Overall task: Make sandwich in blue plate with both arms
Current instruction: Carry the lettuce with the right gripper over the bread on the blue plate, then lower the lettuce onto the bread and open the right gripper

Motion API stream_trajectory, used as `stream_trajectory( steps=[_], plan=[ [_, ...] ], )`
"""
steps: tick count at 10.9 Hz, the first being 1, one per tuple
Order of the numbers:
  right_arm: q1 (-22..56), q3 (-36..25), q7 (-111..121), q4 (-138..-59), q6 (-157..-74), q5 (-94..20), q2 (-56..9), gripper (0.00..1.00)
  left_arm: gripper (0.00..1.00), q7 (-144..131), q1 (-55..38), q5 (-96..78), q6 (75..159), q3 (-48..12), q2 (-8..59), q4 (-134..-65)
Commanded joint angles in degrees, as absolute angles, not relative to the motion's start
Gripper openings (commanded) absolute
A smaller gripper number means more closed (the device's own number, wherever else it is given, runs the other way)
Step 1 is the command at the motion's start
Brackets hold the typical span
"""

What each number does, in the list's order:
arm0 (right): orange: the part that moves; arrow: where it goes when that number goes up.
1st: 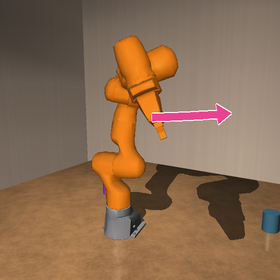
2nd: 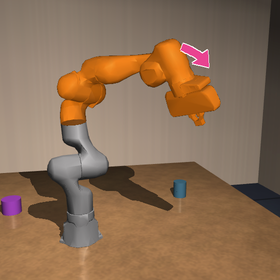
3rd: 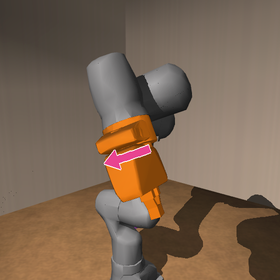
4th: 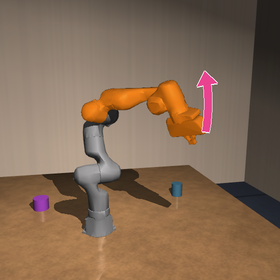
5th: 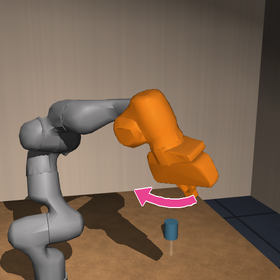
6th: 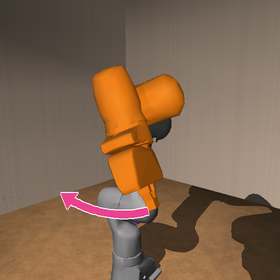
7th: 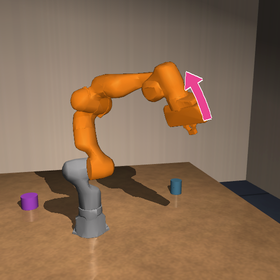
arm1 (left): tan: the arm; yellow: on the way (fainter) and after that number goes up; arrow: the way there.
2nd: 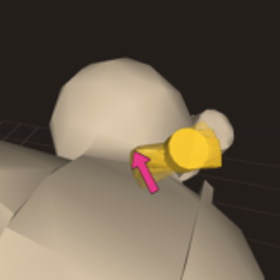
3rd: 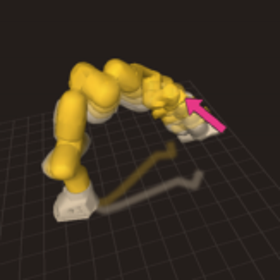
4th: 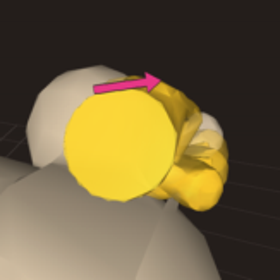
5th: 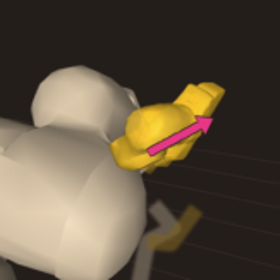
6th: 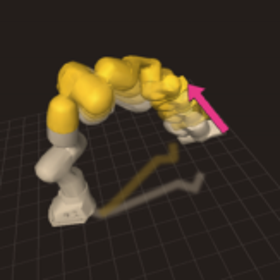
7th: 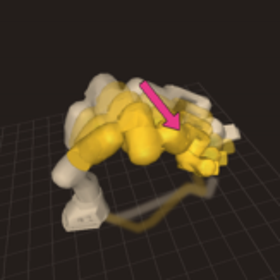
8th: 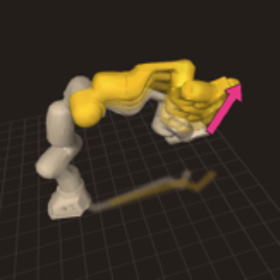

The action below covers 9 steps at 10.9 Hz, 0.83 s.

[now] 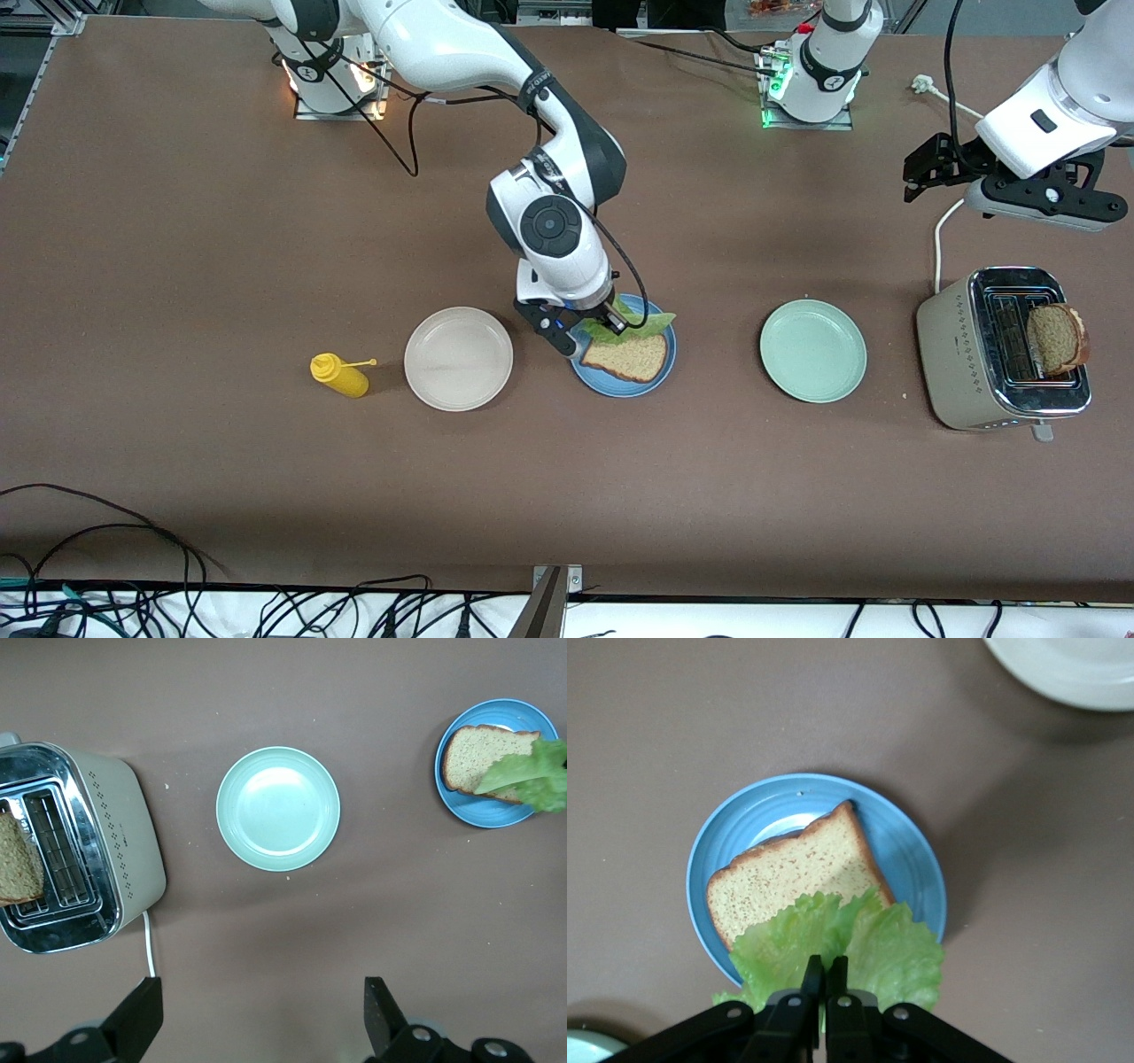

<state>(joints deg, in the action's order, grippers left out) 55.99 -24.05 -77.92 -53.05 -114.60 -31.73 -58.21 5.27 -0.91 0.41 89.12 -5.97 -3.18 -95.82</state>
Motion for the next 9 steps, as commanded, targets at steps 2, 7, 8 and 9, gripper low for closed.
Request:
stream_trajectory(
  steps=[2,7,8,9],
  plan=[
    [57.39,-24.96,-80.68,-49.92,-118.82,-33.49,-62.14,0.0,1.0,4.92,-1.23,1.67,89.47,-5.89,-3.6,-96.06],
    [57.3,-24.7,-78.32,-50.89,-118.83,-33.4,-63.1,0.0,1.0,4.92,-1.23,1.67,89.47,-5.89,-3.6,-96.06],
    [57.22,-24.7,-77.96,-51.24,-118.83,-33.4,-63.8,0.0,1.0,4.92,-1.14,1.67,89.47,-5.89,-3.52,-96.06],
    [57.3,-24.7,-77.96,-51.24,-118.92,-33.4,-64.42,0.0,1.0,4.92,-1.14,1.67,89.47,-5.89,-3.52,-96.06]
  ],
)
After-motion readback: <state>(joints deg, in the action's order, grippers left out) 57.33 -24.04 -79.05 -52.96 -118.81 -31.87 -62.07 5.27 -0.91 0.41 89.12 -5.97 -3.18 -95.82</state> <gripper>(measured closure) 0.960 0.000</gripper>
